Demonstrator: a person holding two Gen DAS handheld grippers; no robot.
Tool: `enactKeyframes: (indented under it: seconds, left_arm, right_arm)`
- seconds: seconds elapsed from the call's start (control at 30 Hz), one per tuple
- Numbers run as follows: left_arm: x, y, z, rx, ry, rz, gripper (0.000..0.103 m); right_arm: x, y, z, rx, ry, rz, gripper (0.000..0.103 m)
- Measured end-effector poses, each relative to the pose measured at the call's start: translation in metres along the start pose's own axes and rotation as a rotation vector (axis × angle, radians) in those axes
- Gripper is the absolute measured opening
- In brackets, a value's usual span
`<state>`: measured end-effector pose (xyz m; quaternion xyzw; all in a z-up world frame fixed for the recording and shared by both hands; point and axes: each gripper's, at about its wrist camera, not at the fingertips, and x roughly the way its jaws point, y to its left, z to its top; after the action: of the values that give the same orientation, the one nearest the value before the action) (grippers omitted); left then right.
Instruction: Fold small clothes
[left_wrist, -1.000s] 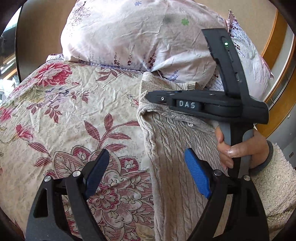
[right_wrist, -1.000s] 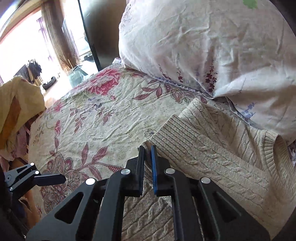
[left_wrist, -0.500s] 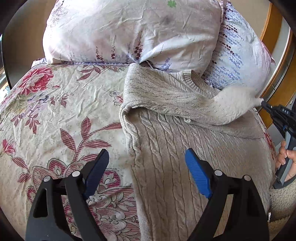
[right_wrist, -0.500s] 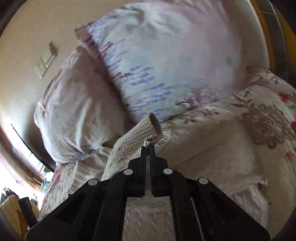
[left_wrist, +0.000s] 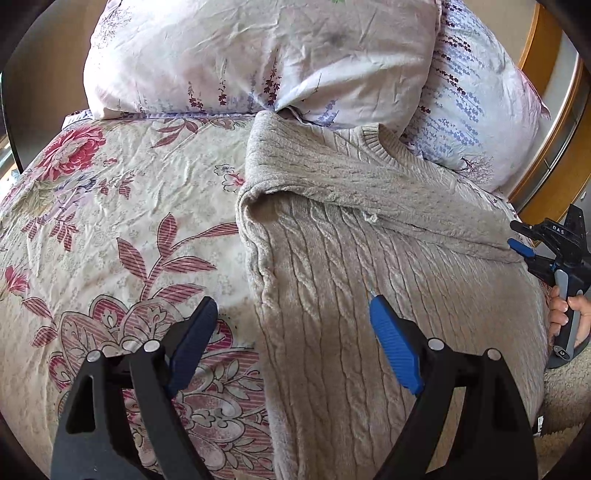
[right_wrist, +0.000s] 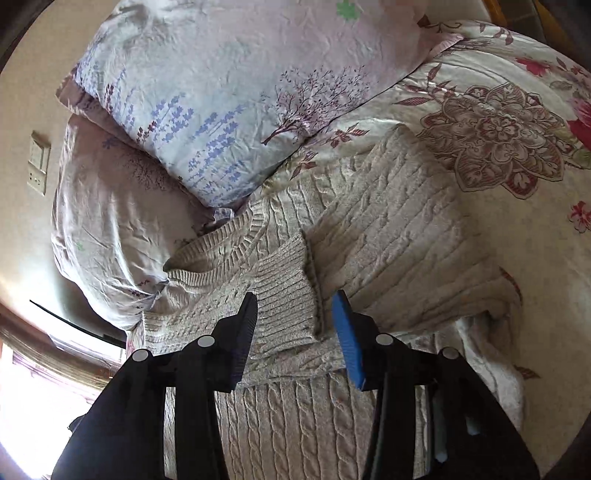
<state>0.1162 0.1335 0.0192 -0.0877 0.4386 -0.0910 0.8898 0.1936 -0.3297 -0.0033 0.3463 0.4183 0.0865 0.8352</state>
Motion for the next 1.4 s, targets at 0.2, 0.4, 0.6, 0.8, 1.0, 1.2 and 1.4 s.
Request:
enactKeyframes:
  seconds: [0.2, 0.4, 0.6, 0.8, 1.0, 1.2, 1.4]
  left_arm:
    - [-0.002, -0.005, -0.004, 0.017, 0.011, -0.017, 0.080]
    - [-0.016, -0.017, -0.020, 0.132, -0.066, 0.059, 0.079]
    - [-0.032, -0.016, -0.038, 0.145, -0.031, 0.024, 0.081]
    - [-0.042, -0.009, -0.057, 0.068, 0.016, -0.093, 0.063]
    - [-0.059, -0.001, -0.082, 0.000, 0.021, -0.172, 0.034]
    - [-0.075, 0.003, -0.112, -0.071, 0.032, -0.282, 0.013]
    - [-0.086, -0.003, -0.138, -0.103, 0.027, -0.361, 0.012]
  right_arm:
    - [0.014, 0.011, -0.005, -0.067, 0.000, -0.031, 0.008]
    - [-0.001, -0.001, -0.006, -0.049, 0.015, -0.003, 0.046]
    - [-0.077, -0.005, -0.021, -0.152, -0.125, -0.004, 0.102]
    - [-0.125, -0.034, -0.054, -0.179, -0.119, -0.038, 0.082]
    - [-0.142, -0.081, -0.097, -0.094, -0.021, -0.049, 0.070]
    - [-0.151, -0.094, -0.138, -0.093, 0.055, 0.100, 0.063]
    - [-0.149, -0.090, -0.175, -0.095, 0.174, 0.286, 0.045]
